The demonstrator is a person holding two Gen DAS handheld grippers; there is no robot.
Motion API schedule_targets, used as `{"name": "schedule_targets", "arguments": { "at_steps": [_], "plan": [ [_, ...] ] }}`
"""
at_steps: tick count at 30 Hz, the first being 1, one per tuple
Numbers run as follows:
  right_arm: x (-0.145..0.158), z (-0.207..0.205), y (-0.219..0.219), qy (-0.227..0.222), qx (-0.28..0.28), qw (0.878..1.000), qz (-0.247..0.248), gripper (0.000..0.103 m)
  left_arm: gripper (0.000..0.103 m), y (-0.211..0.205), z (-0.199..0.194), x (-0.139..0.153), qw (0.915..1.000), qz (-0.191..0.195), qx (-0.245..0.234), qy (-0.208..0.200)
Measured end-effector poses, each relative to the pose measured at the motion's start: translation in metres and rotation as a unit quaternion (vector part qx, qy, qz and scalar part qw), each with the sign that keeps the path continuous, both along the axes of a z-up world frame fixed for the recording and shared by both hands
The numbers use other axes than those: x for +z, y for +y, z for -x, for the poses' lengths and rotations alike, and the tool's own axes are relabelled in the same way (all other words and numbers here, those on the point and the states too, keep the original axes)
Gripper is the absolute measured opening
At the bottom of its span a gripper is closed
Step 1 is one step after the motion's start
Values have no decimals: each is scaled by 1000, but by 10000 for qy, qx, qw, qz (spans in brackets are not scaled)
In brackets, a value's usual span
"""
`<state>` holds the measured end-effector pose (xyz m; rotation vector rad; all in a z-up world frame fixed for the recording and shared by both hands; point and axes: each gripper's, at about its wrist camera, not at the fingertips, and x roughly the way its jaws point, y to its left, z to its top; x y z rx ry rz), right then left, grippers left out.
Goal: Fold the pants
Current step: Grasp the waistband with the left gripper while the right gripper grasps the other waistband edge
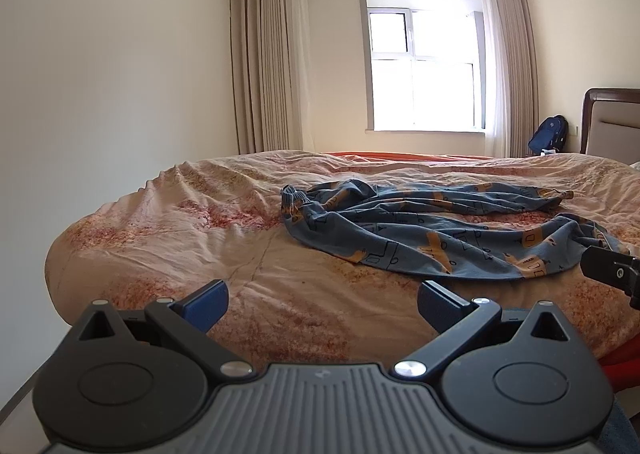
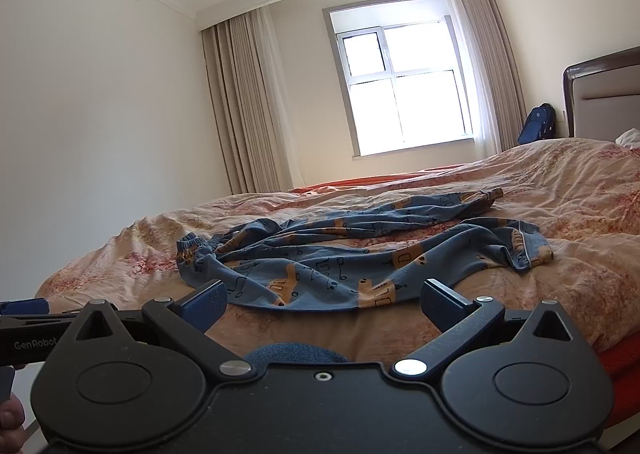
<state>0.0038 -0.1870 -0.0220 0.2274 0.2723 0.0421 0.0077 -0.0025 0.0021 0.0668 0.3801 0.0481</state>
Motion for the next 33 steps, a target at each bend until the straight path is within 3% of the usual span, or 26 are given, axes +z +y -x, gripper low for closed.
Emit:
{"name": "schedule_targets", "arguments": {
  "at_steps": [8, 16, 21, 25, 29, 33],
  "plan": [
    [-4, -18, -10, 149, -146, 9997, 118, 103, 103, -6, -44, -11, 9987, -45, -93, 500],
    [-22, -76, -35, 670, -228, 9968, 376, 103, 103, 4, -102, -23, 9958, -42, -8, 912],
    [-28, -113, -59, 1035, 7, 9931, 548, 103, 103, 16, -138, -23, 9954, -117, 96, 942],
    [-31, -127, -72, 990, 141, 9909, 902, 103, 103, 26, -172, -21, 9963, -284, 261, 769],
    [-30, -138, -81, 865, 242, 9885, 1215, 103, 103, 45, -213, -17, 9971, -41, 353, 668],
    [-31, -153, -85, 848, 425, 9894, 1103, 103, 103, 63, -257, -16, 9962, 366, 357, 711]
  ]
}}
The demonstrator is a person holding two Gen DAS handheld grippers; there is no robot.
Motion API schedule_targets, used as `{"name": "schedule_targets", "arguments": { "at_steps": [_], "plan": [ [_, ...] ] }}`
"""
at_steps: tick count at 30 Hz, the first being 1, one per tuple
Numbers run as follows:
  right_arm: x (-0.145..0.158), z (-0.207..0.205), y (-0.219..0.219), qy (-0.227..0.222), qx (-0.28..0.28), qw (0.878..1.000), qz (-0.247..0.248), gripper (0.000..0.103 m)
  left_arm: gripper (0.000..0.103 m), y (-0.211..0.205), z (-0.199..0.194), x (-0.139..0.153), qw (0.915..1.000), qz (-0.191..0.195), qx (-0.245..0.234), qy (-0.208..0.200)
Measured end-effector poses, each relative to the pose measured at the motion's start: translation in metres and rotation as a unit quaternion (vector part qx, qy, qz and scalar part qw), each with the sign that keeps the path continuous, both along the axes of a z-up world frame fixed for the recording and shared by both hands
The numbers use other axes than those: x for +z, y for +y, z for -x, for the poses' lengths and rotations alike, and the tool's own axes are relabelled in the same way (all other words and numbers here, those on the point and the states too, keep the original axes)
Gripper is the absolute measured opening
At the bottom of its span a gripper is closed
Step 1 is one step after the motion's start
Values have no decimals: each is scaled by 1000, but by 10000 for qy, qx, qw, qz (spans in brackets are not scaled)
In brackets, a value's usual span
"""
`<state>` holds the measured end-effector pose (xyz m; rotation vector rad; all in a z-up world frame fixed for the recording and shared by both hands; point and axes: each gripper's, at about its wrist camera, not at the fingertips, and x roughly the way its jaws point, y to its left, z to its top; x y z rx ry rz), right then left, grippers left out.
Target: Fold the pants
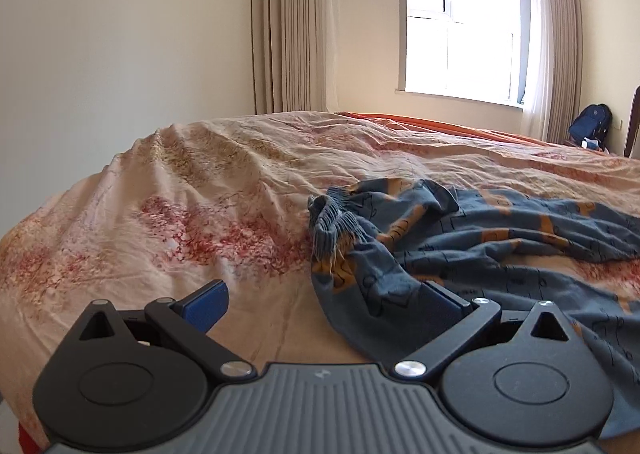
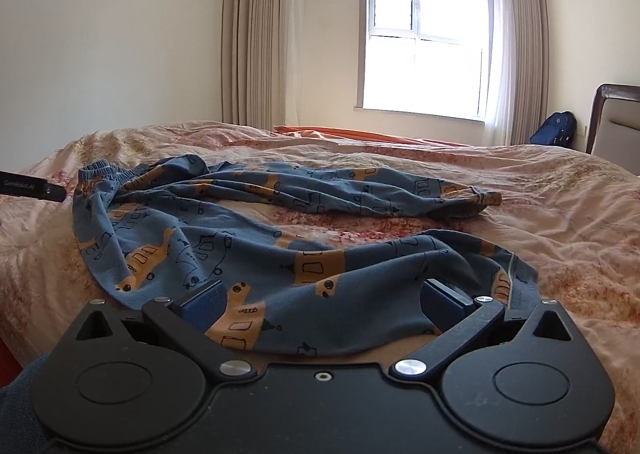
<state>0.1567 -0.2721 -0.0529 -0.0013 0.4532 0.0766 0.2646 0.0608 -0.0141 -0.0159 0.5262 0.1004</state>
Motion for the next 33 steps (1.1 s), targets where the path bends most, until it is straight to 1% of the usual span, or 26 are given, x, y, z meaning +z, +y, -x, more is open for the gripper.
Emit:
{"name": "schedule_targets", "arguments": {
  "at_steps": [3, 5, 8, 10, 11, 12, 13, 14, 15, 16, 19, 22, 26, 30, 33],
  "plan": [
    [-2, -17, 2, 19, 287, 9992, -268, 103, 103, 9, -30, -4, 9999, 112, -41, -18],
    [-1, -35, 7, 61, 467, 9981, -407, 103, 103, 13, -48, -8, 9999, 165, -17, 43],
    [0, -62, 17, 145, 799, 9957, -442, 103, 101, 20, -69, -14, 9987, 457, 79, 193],
    [1, -83, 26, 268, 1035, 9936, -356, 103, 88, 27, -77, -19, 9976, 638, 113, 251],
    [1, -92, 31, 319, 1129, 9926, -321, 103, 79, 29, -80, -21, 9970, 704, 111, 314],
    [0, -100, 35, 362, 1202, 9916, -302, 103, 66, 32, -82, -23, 9963, 770, 57, 370],
    [1, -108, 40, 429, 1306, 9902, -261, 103, 59, 34, -83, -25, 9955, 854, -39, 399],
    [1, -115, 45, 477, 1415, 9886, -193, 103, 42, 36, -83, -26, 9941, 979, -169, 427],
    [1, -120, 51, 498, 1520, 9871, -118, 103, 23, 37, -82, -27, 9928, 1080, -269, 434],
    [2, -124, 56, 496, 1606, 9858, -54, 103, 17, 37, -79, -27, 9914, 1183, -331, 442],
    [2, -135, 64, 649, 1795, 9816, -51, 103, 14, 39, -70, -24, 9914, 1219, -170, 435],
    [0, -136, 67, 818, 1671, 9825, -94, 103, 11, 52, -60, -18, 9908, 1270, -34, 457],
    [2, -120, 64, 826, 1718, 9817, -25, 103, 11, 73, -45, -15, 9906, 1253, 99, 544],
    [5, -110, 59, 849, 1766, 9805, 147, 103, 11, 81, -41, -25, 9889, 1230, 234, 803],
    [3, -112, 54, 883, 1672, 9819, 89, 103, 11, 80, -27, -26, 9900, 1148, 289, 769]
  ]
}}
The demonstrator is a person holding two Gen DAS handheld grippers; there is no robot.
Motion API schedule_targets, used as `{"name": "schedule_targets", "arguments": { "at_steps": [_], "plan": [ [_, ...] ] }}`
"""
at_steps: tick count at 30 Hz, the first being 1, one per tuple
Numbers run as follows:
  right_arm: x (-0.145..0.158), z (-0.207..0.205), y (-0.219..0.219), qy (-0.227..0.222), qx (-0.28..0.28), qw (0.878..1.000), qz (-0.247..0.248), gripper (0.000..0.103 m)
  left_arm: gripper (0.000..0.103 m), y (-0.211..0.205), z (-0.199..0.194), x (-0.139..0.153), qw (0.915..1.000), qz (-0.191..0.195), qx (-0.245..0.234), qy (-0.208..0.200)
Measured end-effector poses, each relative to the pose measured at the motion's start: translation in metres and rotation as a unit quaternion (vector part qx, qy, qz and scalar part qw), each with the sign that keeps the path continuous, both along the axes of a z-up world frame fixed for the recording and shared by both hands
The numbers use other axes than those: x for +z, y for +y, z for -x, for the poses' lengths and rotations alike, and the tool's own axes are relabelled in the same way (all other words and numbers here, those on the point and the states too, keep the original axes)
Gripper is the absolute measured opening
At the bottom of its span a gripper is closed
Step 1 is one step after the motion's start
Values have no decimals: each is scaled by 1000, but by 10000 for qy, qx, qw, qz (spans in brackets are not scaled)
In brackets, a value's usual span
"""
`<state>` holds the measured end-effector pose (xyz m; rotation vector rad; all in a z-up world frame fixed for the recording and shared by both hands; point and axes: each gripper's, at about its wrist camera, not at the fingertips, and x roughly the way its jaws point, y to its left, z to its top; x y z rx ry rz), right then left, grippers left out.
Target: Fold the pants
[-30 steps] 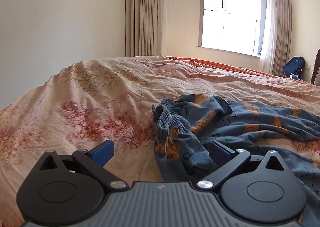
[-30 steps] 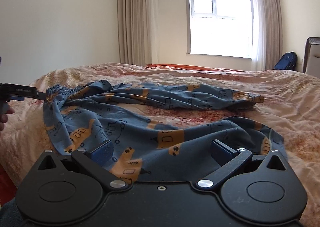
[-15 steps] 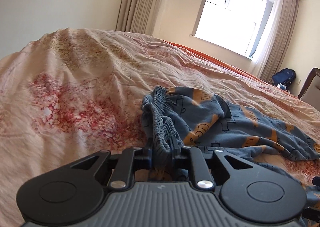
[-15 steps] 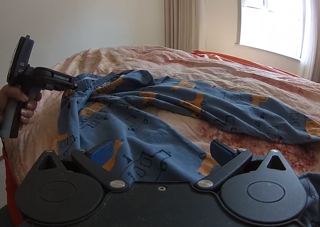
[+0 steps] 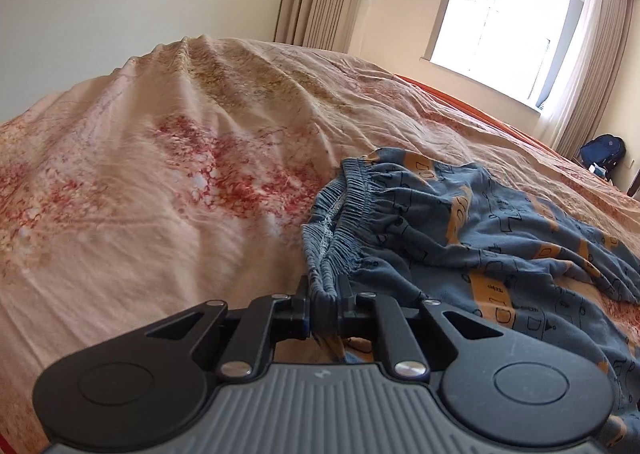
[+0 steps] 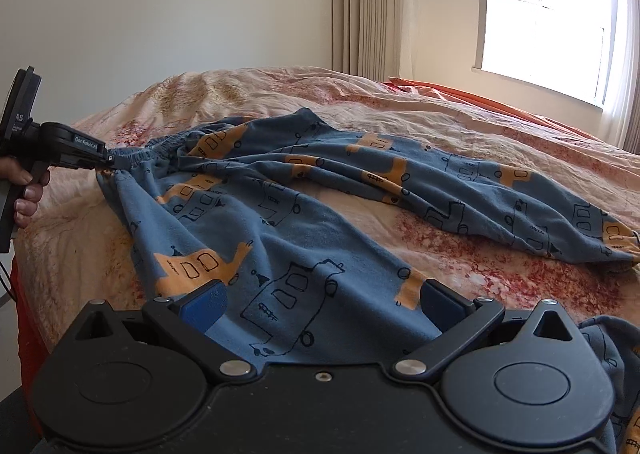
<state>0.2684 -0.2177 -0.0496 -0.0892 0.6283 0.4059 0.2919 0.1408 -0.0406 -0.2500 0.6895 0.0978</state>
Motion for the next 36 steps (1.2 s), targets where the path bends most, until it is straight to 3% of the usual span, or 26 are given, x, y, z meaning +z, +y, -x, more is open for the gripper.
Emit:
{"name": "schedule_targets", "arguments": {
  "at_steps": [6, 11, 14, 17, 19, 20, 21, 23, 24, 27, 31, 36],
  "plan": [
    [-3, 0, -9, 133, -137, 9998, -77, 103, 11, 10, 28, 22, 9993, 298, 119, -175],
    [-4, 6, -10, 154, -79, 9998, -53, 103, 11, 6, 38, 46, 9988, 194, 85, -433],
    [-4, 10, -7, 169, 15, 9998, -40, 103, 11, 2, 29, 38, 9998, -107, -7, -176],
    [-6, 12, -4, 202, 94, 9997, -29, 103, 13, 4, 20, 16, 9998, -106, -29, 168],
    [-7, 13, -3, 195, 118, 9997, -10, 103, 22, 5, 23, 6, 9996, -23, 26, 297],
    [-7, 13, -3, 191, 124, 9997, -4, 103, 35, 5, 25, 5, 9996, -10, 11, 287],
    [-7, 12, -3, 186, 125, 9997, -3, 103, 57, 5, 27, 5, 9997, -24, -17, 251],
    [-7, 10, -6, 163, 144, 9998, 8, 103, 87, 4, 29, 10, 9997, -177, -2, 137],
    [-7, 8, -8, 144, 174, 9997, 20, 103, 93, 3, 30, 15, 9995, -328, 31, 5],
    [-4, -4, -16, 95, 242, 9996, 119, 103, 103, 2, 20, 28, 9973, -675, -63, -276],
    [1, -36, -35, 300, 785, 9964, -110, 103, 103, -1, -16, 34, 9937, -1046, -112, -394],
    [-1, -98, -36, 637, 1126, 9914, -184, 103, 103, -12, -81, 28, 9882, -1336, -654, -376]
  ]
}}
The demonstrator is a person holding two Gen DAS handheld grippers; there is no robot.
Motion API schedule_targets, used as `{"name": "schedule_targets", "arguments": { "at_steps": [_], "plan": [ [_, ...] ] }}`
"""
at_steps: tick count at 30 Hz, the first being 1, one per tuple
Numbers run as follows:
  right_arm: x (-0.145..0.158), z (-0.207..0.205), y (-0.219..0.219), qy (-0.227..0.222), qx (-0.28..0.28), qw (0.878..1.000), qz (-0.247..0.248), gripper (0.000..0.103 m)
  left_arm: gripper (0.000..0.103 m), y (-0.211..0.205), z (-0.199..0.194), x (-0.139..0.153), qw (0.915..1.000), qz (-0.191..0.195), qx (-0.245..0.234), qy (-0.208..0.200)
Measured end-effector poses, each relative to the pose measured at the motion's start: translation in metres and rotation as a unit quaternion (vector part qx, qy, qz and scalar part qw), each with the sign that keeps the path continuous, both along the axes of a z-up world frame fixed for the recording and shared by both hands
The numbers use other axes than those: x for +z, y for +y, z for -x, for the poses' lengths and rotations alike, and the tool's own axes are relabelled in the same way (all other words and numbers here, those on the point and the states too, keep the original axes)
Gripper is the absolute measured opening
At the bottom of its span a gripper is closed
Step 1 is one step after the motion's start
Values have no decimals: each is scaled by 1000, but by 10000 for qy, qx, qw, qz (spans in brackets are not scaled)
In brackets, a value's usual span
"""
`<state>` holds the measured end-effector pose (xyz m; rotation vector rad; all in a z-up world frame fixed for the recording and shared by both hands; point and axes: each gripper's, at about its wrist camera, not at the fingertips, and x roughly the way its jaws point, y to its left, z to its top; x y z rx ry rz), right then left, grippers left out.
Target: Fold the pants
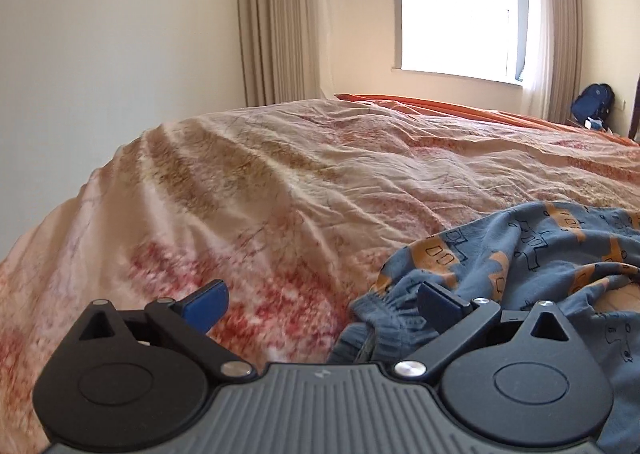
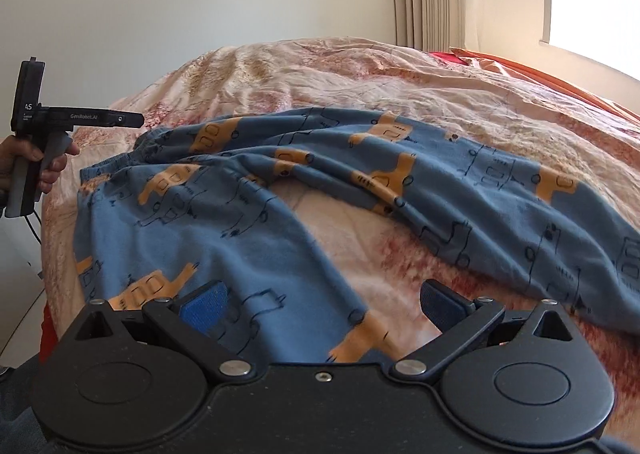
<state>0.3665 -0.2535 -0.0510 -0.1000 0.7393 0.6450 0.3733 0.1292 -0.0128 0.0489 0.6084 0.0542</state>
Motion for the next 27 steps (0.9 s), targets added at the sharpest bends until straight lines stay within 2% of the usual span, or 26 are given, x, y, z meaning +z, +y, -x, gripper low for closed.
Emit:
{"name": "schedule_targets", "arguments": {
  "at_steps": [3, 6, 8, 10, 11, 12, 16, 18, 19, 20, 22, 23, 24, 27],
  "plan": [
    [4, -42, 3, -98, -106, 9998, -145, 103, 103, -6, -36, -4, 9993, 26, -336, 157],
    [8, -88, 9, -437, -8, 9988, -222, 103, 103, -9, -71, -9, 9952, 77, -885, 403],
    [7, -123, 17, -489, 184, 9986, -33, 103, 101, -10, -92, -15, 9916, 49, -1157, 583],
    [2, -155, 26, -387, 238, 9988, 206, 103, 86, -9, -108, -20, 9879, 33, -1321, 807],
    [-2, -172, 28, -307, 192, 9991, 242, 103, 75, -7, -115, -23, 9844, 86, -1463, 976],
    [-5, -185, 29, -181, 148, 9994, 271, 103, 71, -6, -118, -24, 9818, 151, -1571, 1054],
    [-22, -225, 27, 455, -92, 9985, 306, 103, 69, -12, -116, -26, 9669, 129, -2268, 1164],
    [-27, -228, 24, 413, -139, 9986, 285, 103, 67, -23, -115, -27, 9604, -191, -2477, 1259],
    [-30, -228, 23, 373, -183, 9986, 315, 103, 64, -29, -116, -30, 9608, -456, -2360, 1380],
    [-34, -225, 24, 322, -173, 9988, 340, 103, 56, -35, -121, -32, 9623, -660, -2122, 1571],
    [-38, -222, 23, 191, -139, 9991, 359, 102, 39, -37, -125, -32, 9648, -466, -1885, 1772],
    [-39, -221, 23, 168, -152, 9992, 335, 102, 24, -38, -126, -30, 9653, -438, -1851, 1791],
    [-39, -222, 23, 164, -198, 9992, 307, 101, 14, -40, -125, -29, 9653, -471, -1850, 1781],
    [-37, -226, 23, 220, -279, 9991, 234, 95, 2, -46, -122, -27, 9661, -590, -1819, 1732]
  ]
}}
